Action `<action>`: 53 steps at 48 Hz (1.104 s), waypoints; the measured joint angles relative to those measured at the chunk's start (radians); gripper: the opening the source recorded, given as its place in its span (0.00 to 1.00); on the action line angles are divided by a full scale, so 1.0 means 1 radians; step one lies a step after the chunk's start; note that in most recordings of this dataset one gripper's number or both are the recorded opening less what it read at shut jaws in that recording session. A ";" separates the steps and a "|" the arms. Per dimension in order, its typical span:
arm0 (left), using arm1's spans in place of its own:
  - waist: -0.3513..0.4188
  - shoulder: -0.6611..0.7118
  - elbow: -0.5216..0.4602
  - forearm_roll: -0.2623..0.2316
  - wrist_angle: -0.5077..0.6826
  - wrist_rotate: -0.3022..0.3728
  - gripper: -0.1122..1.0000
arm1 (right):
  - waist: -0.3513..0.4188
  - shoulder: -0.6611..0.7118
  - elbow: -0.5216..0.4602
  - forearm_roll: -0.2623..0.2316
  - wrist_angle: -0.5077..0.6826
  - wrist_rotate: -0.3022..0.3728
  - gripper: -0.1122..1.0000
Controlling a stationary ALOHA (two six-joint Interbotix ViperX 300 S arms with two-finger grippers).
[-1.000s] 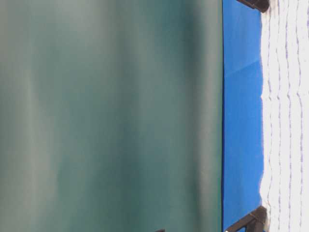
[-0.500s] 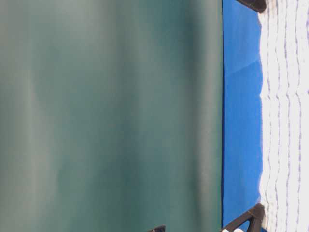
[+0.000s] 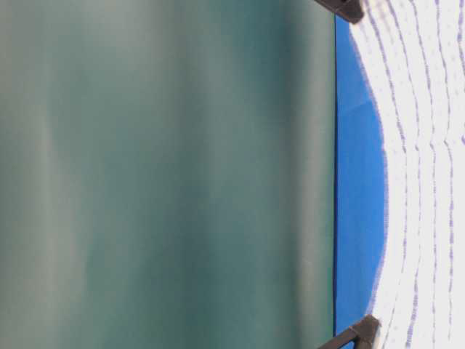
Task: Fold the blue towel.
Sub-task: 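Lift the far edge and fold it toward the near edge with both grippers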
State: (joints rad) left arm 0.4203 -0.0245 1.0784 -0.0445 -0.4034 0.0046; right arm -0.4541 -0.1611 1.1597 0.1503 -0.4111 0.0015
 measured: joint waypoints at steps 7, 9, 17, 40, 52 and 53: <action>-0.026 -0.006 0.002 0.002 0.005 -0.006 0.14 | 0.009 -0.005 0.000 0.000 0.009 0.000 0.13; -0.035 -0.014 0.003 0.000 0.011 -0.008 0.14 | 0.017 -0.009 0.000 0.000 0.017 0.000 0.13; -0.098 -0.084 0.015 0.000 0.063 -0.025 0.14 | 0.086 -0.078 0.003 0.018 0.094 0.018 0.13; -0.413 -0.247 0.084 0.002 0.098 -0.206 0.14 | 0.367 -0.354 0.075 0.107 0.256 0.143 0.13; -0.563 -0.242 0.083 0.002 0.098 -0.285 0.14 | 0.495 -0.371 0.081 0.129 0.279 0.186 0.13; -0.571 -0.242 0.083 0.000 0.098 -0.287 0.14 | 0.503 -0.370 0.081 0.130 0.279 0.186 0.13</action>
State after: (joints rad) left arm -0.1503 -0.2669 1.1612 -0.0445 -0.3053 -0.2823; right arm 0.0491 -0.5308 1.2410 0.2807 -0.1319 0.1871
